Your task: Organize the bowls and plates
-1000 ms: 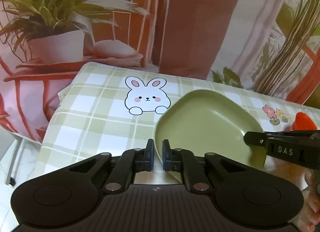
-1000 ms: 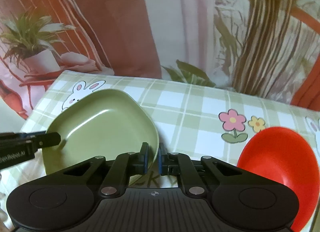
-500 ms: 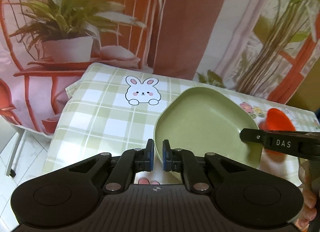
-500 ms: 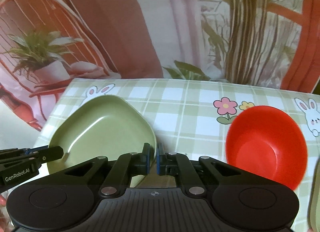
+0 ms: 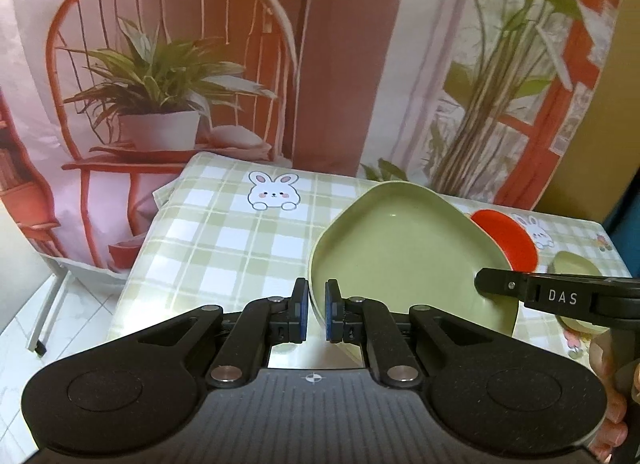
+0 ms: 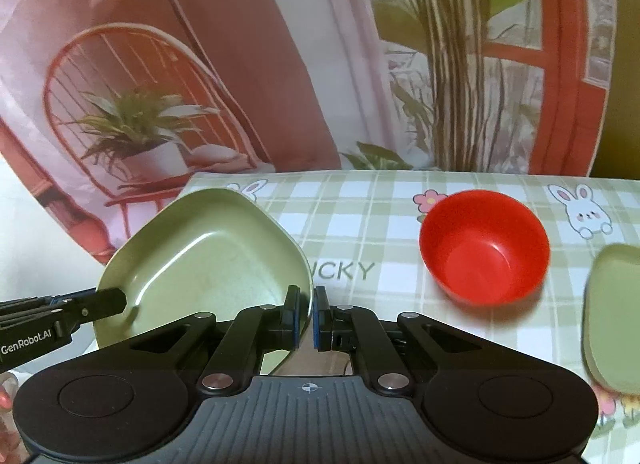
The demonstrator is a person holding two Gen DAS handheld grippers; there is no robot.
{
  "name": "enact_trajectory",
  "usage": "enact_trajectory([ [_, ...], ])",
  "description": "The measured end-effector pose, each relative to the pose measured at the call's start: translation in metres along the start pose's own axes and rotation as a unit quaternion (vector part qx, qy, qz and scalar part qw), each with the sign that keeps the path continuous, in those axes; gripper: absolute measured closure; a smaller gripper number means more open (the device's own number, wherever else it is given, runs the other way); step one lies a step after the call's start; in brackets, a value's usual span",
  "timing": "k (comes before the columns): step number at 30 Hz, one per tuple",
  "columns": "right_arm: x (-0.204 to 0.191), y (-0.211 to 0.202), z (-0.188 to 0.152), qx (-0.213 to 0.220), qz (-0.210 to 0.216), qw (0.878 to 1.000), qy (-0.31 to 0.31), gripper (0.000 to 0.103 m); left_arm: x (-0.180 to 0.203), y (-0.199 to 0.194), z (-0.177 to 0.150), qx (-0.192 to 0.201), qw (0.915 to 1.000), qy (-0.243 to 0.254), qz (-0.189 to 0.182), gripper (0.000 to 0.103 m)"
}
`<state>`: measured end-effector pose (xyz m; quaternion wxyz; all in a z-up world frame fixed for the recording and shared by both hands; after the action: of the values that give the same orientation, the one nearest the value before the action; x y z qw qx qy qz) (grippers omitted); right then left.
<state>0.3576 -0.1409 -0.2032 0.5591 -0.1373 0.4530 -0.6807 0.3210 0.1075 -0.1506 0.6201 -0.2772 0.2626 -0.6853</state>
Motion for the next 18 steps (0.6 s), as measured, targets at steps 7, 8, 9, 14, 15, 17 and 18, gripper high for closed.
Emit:
enact_trajectory([
  [7,0.017,-0.038,-0.023,0.008,0.009,1.000,0.013,0.098,0.024,-0.026,-0.017,0.002,0.9999,-0.005,-0.013,0.094],
  [8,0.021,-0.044,-0.027,0.010,0.009,1.000,0.015,0.098,0.028,-0.028,-0.019,0.002,0.9999,-0.004,-0.014,0.094],
  [9,0.024,-0.048,-0.030,0.012,0.009,1.000,0.017,0.098,0.032,-0.030,-0.020,0.001,0.9999,-0.002,-0.015,0.094],
  [14,0.048,-0.070,-0.046,0.018,0.007,0.999,0.037,0.098,0.055,-0.038,-0.031,-0.001,0.9997,0.010,-0.022,0.094],
  [15,0.052,-0.072,-0.049,0.020,0.005,0.999,0.040,0.098,0.059,-0.038,-0.033,-0.001,0.9996,0.013,-0.024,0.094],
  [17,0.062,-0.080,-0.055,0.023,0.002,0.999,0.047,0.098,0.069,-0.040,-0.037,-0.003,0.9995,0.017,-0.028,0.094],
  [18,0.066,-0.083,-0.057,0.024,0.001,0.998,0.050,0.098,0.073,-0.042,-0.040,-0.003,0.9994,0.019,-0.030,0.094],
])
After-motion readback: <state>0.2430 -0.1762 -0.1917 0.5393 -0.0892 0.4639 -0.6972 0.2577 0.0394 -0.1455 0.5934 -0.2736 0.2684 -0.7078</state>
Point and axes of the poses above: each gripper's, at about its wrist camera, not at the fingertips, and y roughly the way its jaws point, x to its right, z to its top, the point moved 5 cm from there along y, roughly the way its jaws point, and after that the axes turned 3 degrees about y, right-handed, at the moved point
